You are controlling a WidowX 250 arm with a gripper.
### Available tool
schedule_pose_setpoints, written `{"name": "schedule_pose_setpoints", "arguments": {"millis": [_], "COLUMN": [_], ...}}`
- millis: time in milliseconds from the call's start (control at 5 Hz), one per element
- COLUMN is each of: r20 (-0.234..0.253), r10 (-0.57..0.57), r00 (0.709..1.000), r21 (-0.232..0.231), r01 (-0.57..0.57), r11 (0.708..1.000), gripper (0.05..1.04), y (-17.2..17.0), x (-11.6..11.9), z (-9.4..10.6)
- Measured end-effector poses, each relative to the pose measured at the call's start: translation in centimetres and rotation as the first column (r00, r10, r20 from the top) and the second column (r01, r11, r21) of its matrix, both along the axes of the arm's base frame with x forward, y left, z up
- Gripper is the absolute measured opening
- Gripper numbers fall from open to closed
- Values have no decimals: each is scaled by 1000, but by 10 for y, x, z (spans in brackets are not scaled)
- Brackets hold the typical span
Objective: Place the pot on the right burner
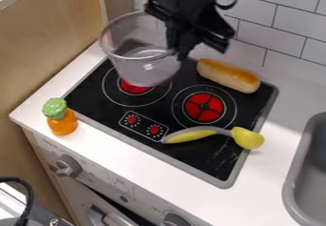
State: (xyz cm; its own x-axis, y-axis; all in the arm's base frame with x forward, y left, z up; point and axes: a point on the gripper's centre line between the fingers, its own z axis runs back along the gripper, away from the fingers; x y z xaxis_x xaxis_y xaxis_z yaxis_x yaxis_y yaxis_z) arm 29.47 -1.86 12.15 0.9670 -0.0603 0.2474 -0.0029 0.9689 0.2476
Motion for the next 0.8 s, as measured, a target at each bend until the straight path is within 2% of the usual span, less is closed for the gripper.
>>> {"name": "schedule_pose_setpoints", "arguments": {"millis": [200, 800], "r20": [-6, 46], "r10": [4, 66], "r00": [1000, 997], "r21": [25, 68], "r01": [-4, -69], "r11": [1000, 995], "gripper": [55, 55], "y": [-9, -58], "x": [3, 10], "z": [-6, -28]}}
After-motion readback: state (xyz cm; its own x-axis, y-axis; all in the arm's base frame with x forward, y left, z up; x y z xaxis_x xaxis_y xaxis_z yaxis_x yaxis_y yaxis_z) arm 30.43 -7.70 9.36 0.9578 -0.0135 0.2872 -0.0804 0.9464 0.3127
